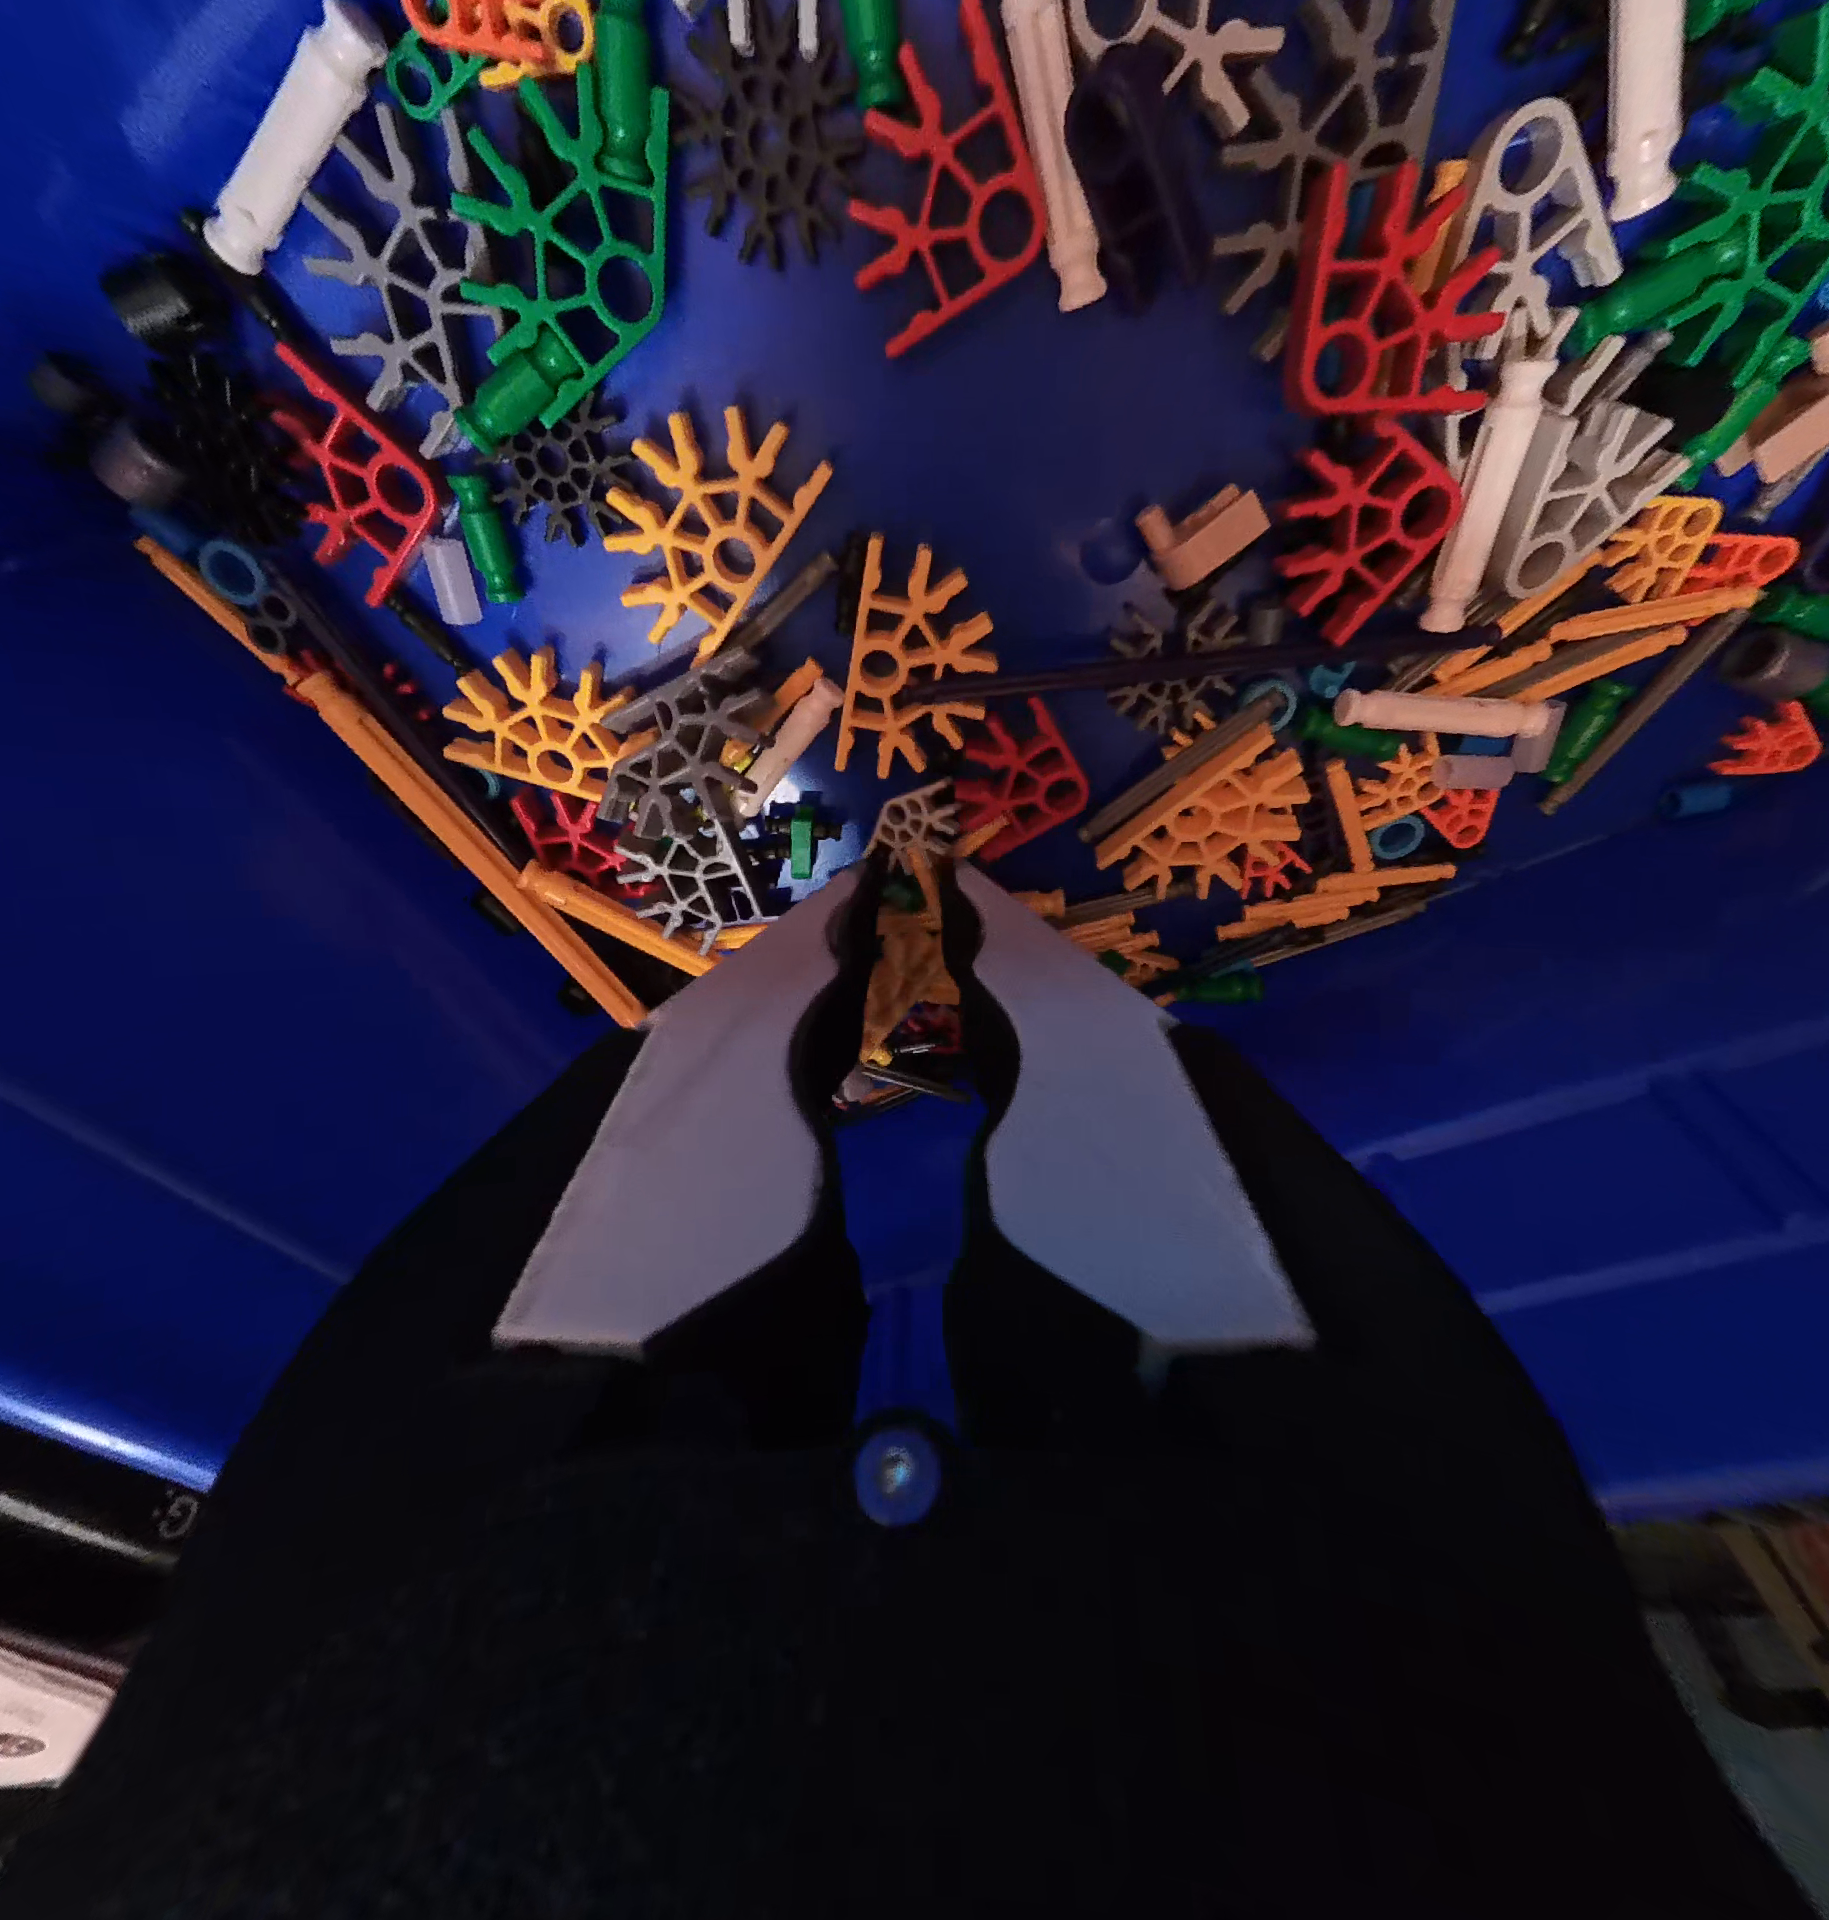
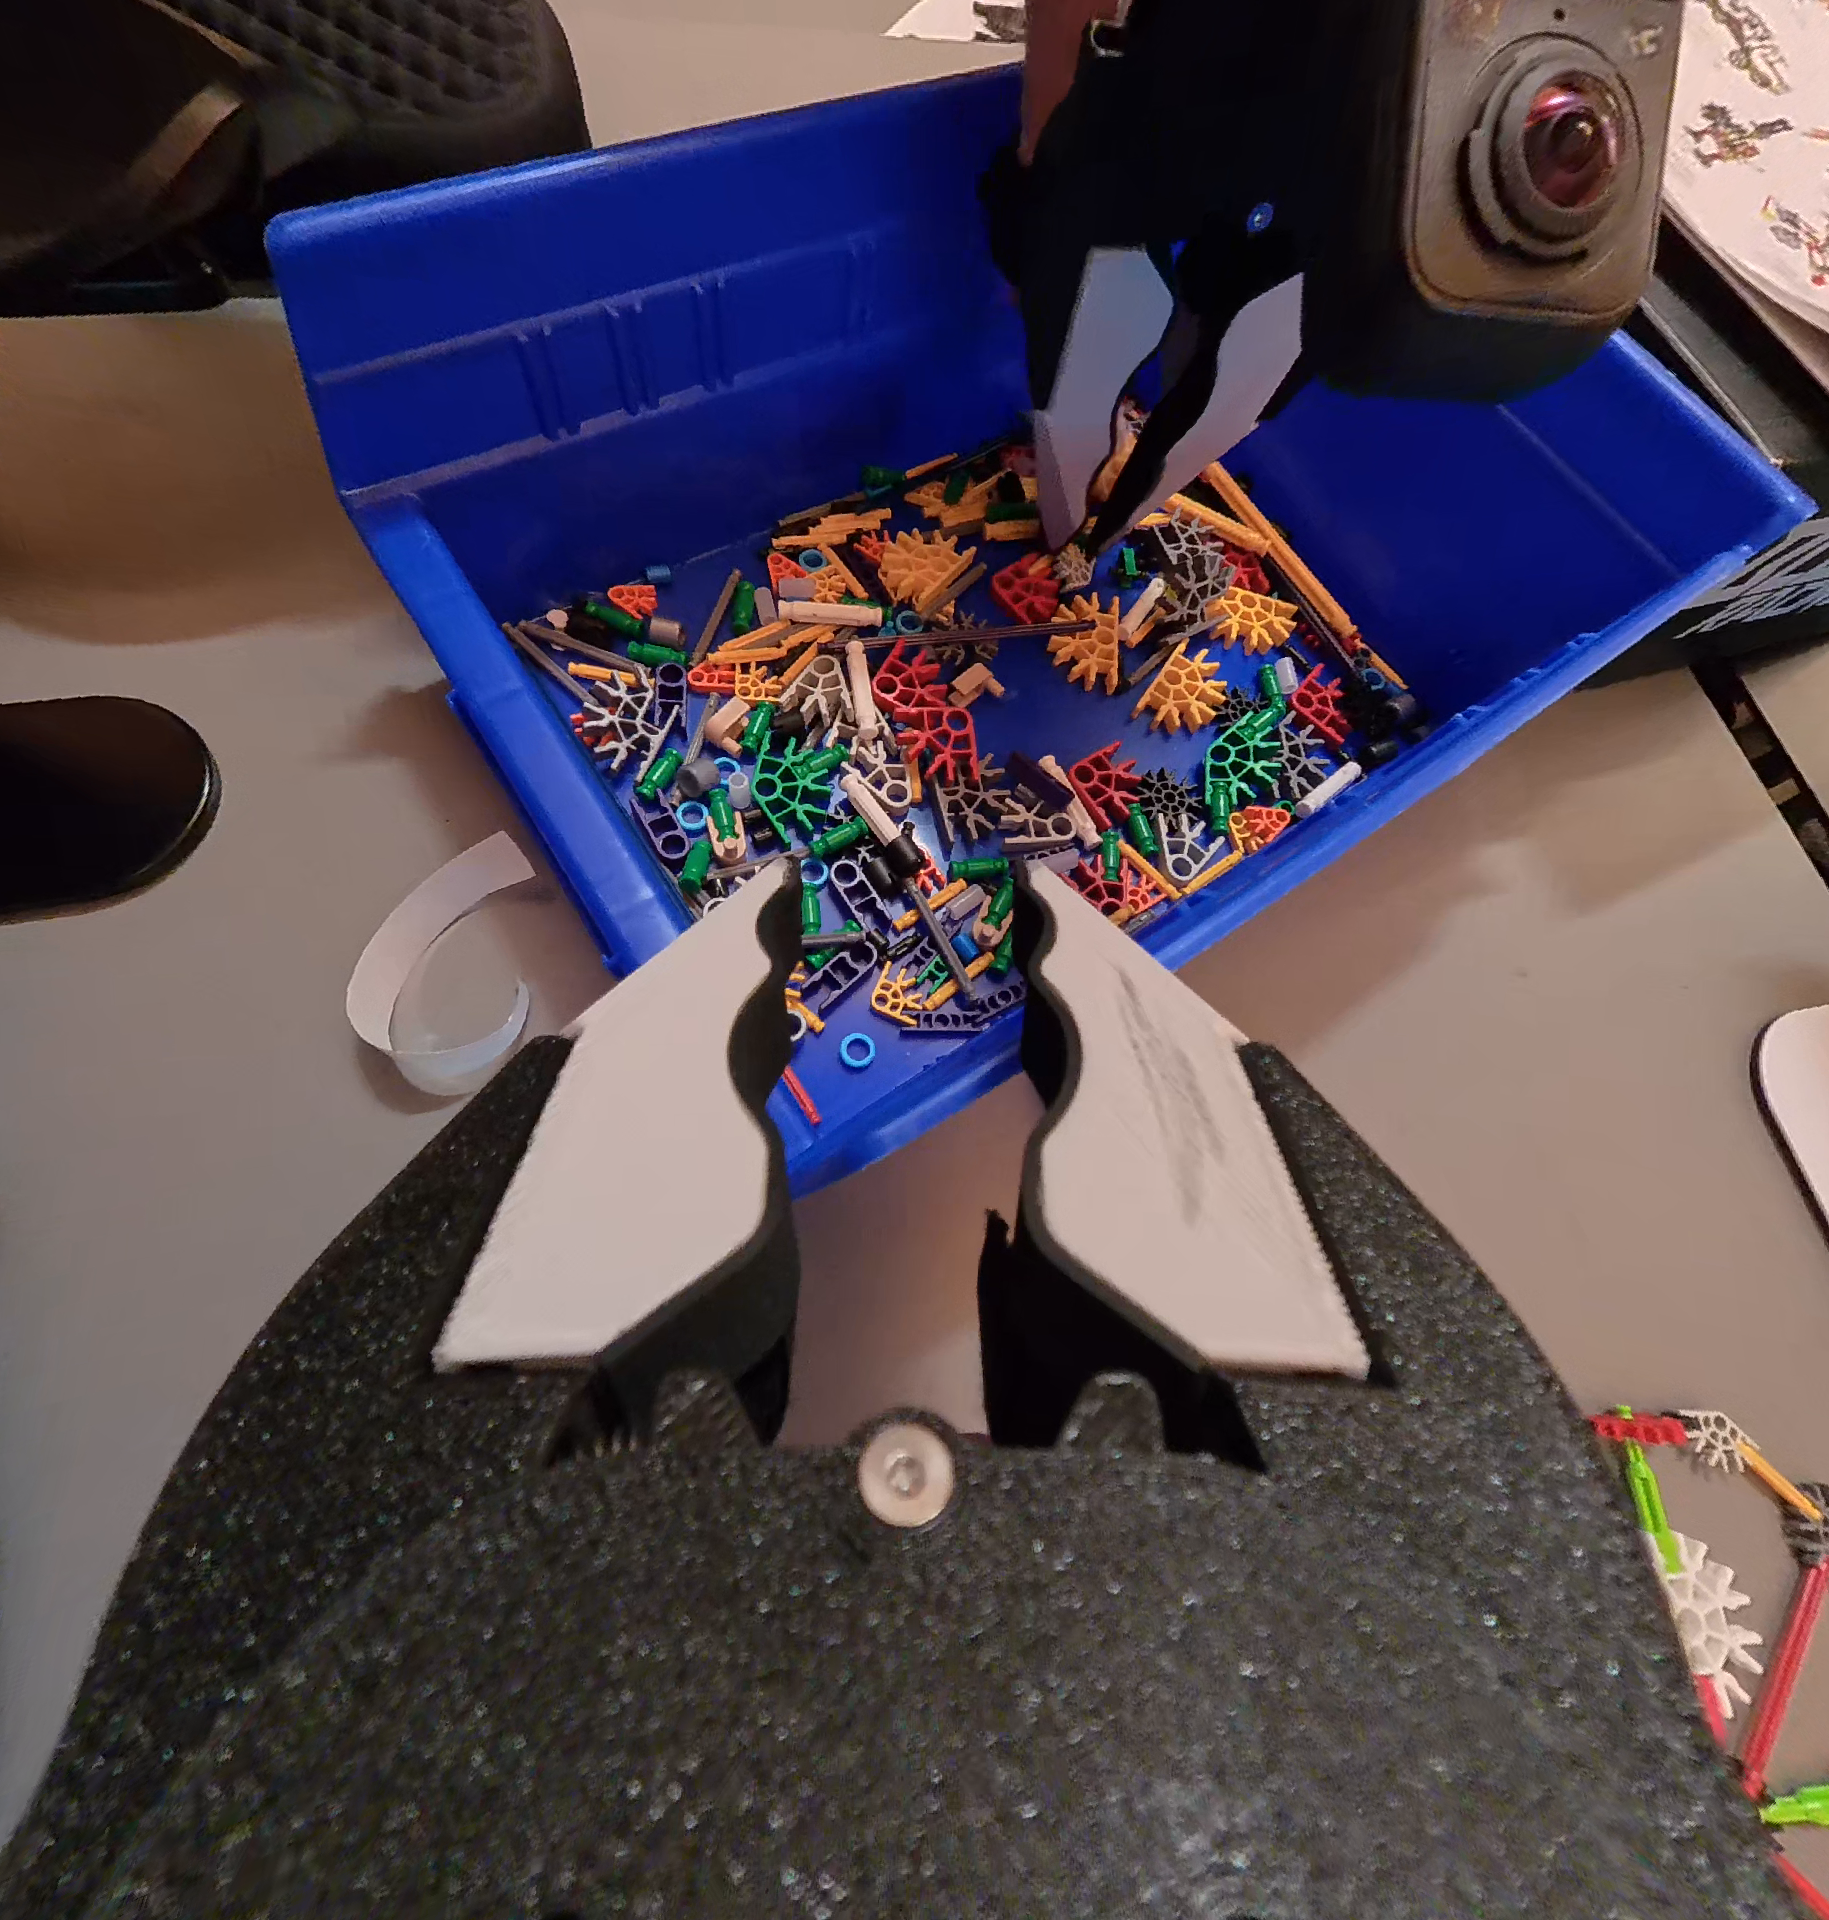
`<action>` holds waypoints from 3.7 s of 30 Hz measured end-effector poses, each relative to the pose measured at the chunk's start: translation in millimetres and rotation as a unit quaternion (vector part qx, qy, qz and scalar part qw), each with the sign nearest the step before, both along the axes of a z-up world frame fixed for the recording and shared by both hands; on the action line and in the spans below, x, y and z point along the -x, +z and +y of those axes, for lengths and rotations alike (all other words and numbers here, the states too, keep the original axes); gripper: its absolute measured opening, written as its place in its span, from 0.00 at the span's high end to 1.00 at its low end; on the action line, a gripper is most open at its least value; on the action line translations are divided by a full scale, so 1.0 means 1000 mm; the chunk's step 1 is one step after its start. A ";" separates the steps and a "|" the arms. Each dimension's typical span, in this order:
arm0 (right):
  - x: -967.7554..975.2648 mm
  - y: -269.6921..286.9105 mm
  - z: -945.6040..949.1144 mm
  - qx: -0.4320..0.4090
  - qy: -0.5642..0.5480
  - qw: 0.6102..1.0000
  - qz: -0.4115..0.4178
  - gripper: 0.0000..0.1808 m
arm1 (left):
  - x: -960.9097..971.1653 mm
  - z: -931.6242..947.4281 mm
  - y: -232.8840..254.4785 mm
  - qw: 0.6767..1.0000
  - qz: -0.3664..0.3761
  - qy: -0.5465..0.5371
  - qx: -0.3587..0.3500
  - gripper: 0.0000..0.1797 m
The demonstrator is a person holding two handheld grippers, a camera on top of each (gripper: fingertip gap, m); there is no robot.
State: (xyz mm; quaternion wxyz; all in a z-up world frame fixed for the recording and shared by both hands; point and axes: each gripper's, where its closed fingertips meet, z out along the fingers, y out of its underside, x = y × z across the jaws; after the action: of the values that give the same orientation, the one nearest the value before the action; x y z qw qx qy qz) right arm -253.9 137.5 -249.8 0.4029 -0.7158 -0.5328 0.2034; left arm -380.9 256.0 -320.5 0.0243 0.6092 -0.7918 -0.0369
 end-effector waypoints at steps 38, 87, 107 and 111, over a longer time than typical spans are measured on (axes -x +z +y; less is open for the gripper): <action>0.018 0.051 0.030 -0.088 -0.019 0.996 0.019 0.97 | -0.107 -0.099 0.128 0.918 -0.314 0.038 0.241 1.00; -0.010 0.109 0.077 0.055 -0.128 0.935 0.326 1.00 | -0.141 -0.041 0.181 0.714 -0.622 0.296 0.121 0.98; 0.027 0.092 0.092 -0.191 -0.162 0.962 0.105 1.00 | -0.102 -0.026 0.159 0.508 -0.660 0.539 0.127 1.00; 0.026 0.094 0.091 0.023 -0.170 0.946 0.274 0.99 | -0.100 -0.031 0.161 0.528 -0.657 0.525 0.122 1.00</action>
State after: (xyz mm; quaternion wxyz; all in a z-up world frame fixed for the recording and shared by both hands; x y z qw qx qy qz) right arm -280.0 229.0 -156.1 0.5452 -0.7213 -0.2675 0.3329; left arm -281.1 225.0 -159.4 -0.4138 0.7582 -0.1184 0.4898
